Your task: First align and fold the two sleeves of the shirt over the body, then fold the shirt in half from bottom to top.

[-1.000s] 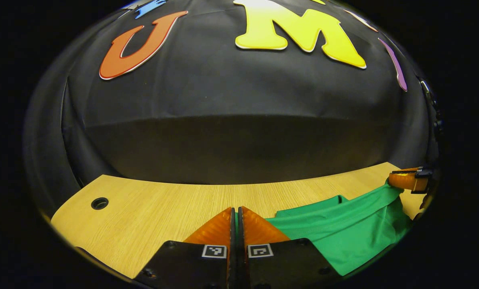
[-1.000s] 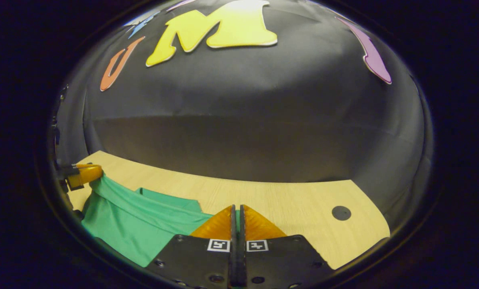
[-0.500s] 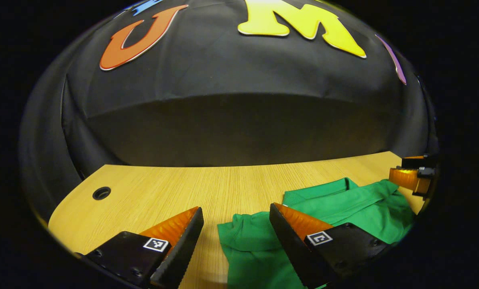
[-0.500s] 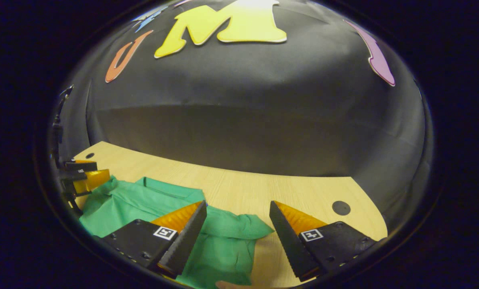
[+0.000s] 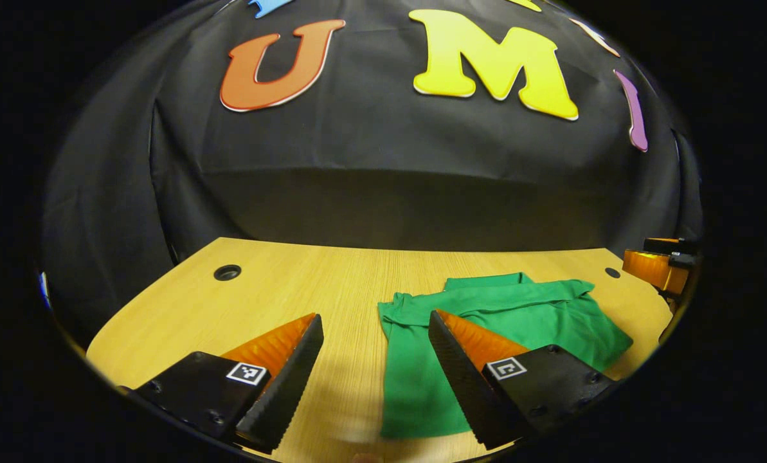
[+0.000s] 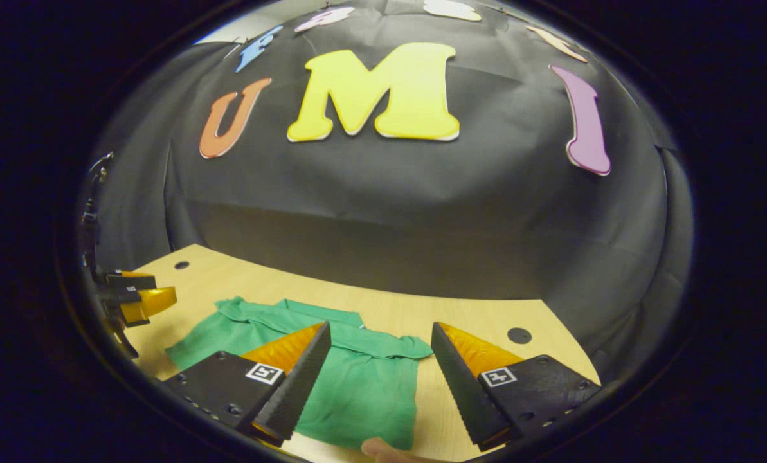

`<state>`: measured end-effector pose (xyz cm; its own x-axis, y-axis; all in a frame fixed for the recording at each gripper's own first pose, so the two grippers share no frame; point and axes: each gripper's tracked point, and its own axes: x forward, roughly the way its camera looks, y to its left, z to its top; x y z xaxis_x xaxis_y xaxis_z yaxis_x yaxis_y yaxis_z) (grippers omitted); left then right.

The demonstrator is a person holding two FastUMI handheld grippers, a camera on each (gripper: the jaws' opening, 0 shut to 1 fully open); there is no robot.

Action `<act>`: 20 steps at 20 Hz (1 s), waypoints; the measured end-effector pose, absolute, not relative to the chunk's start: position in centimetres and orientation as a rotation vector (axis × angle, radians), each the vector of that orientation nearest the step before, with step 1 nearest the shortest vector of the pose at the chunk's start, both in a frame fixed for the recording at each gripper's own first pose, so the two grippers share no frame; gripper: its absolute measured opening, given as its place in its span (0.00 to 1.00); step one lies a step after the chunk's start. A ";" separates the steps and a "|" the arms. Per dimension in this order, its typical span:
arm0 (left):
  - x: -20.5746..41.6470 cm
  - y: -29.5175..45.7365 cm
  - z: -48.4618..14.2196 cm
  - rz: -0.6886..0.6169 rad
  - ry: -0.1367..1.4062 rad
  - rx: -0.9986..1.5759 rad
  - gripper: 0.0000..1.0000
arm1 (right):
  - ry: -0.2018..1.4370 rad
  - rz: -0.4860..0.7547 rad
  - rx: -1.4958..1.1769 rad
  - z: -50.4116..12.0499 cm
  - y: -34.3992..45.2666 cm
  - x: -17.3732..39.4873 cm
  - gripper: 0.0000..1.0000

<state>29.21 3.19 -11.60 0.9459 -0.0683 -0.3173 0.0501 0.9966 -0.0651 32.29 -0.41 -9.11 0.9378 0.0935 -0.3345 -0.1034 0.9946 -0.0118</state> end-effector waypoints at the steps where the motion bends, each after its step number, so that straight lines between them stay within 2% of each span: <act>1: 27.9 3.3 -10.2 -0.064 0.296 -0.061 1.00 | 0.309 0.106 -0.027 -7.7 -0.2 30.6 0.96; 7: 19.5 2.3 -4.8 -0.080 0.203 -0.035 1.00 | 0.150 0.134 -0.086 -1.7 2.1 21.5 0.95; 8: 18.3 1.9 -4.0 -0.096 0.183 -0.034 1.00 | 0.128 0.155 -0.080 -0.9 3.0 19.7 0.98; 10: 15.4 1.4 -2.9 -0.117 0.149 -0.032 1.00 | 0.095 0.168 -0.103 0.1 4.0 16.5 0.95; 15: 8.5 1.1 -0.6 -0.106 0.077 -0.030 1.00 | 0.063 0.193 -0.083 1.2 5.6 7.9 0.97; 20: 1.6 1.6 1.5 -0.068 -0.037 -0.015 1.00 | 0.043 0.141 -0.079 0.4 3.6 1.2 0.95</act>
<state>1.56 1.63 1.46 0.9970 -0.0679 0.0376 0.0684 0.9976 -0.0139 1.20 3.59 0.41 0.9891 0.1388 -0.0483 -0.1422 0.9869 -0.0760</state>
